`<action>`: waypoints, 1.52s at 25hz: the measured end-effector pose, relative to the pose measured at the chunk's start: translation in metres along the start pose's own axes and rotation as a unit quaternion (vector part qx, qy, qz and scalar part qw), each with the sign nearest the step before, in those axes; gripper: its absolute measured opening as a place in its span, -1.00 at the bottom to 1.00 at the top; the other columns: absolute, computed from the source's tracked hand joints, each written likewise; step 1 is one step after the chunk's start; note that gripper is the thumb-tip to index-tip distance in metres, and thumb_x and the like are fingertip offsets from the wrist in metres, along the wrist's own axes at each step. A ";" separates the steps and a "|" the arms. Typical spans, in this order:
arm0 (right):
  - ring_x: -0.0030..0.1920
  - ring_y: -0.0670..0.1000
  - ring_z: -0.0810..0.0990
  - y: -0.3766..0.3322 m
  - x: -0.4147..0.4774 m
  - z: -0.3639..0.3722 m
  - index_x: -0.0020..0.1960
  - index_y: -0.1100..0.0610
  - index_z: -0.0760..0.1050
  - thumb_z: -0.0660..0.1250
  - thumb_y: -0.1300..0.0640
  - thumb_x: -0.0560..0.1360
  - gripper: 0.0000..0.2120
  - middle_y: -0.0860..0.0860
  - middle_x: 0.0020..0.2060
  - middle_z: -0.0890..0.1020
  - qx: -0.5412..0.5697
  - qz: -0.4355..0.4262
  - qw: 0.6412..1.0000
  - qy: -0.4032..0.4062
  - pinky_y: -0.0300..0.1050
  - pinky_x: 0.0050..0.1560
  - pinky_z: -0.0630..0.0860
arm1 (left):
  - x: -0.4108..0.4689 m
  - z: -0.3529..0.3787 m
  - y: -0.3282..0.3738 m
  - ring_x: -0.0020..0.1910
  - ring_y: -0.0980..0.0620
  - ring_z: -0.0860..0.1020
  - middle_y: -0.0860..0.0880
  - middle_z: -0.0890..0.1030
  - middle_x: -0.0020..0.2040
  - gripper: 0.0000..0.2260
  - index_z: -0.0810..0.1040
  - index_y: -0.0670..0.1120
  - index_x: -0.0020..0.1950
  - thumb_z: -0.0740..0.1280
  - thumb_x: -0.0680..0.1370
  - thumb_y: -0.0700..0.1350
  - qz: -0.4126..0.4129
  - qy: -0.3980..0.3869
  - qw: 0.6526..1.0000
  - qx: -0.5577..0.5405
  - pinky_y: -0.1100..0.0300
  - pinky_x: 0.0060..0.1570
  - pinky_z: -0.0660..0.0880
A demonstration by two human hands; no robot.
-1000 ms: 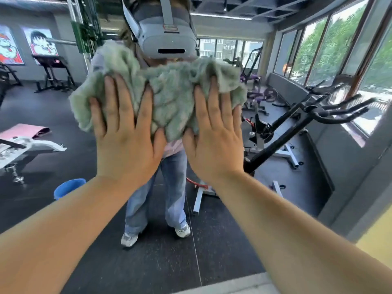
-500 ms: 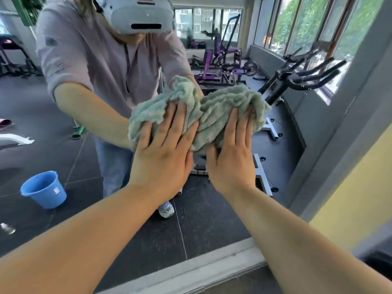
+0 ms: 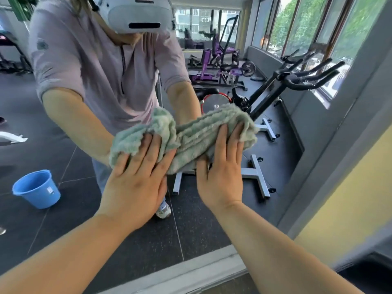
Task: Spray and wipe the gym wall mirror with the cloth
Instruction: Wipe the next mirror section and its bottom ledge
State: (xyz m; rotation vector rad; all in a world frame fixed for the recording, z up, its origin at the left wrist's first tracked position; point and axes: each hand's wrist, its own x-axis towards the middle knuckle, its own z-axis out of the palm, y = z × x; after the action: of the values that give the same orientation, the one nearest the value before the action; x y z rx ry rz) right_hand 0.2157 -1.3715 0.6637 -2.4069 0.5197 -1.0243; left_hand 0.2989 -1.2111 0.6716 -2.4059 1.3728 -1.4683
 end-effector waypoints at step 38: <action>0.54 0.22 -0.24 -0.050 -0.049 0.083 0.55 -0.14 -0.31 -0.10 -0.23 0.61 -0.38 0.07 0.55 -0.27 -0.187 -0.097 0.976 0.058 0.23 0.50 -0.18 | -0.066 0.017 -0.042 0.55 -0.23 -0.15 -0.32 -0.12 0.55 -0.37 0.13 0.05 0.55 -0.02 0.54 0.29 -0.096 0.045 0.991 0.086 -0.14 0.48 -0.15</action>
State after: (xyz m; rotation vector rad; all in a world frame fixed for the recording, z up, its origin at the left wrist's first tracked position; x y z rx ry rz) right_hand 0.2528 -1.2828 0.6132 -2.7848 0.5669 -1.2494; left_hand 0.3278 -1.1475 0.6324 -2.4464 1.0012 -1.6795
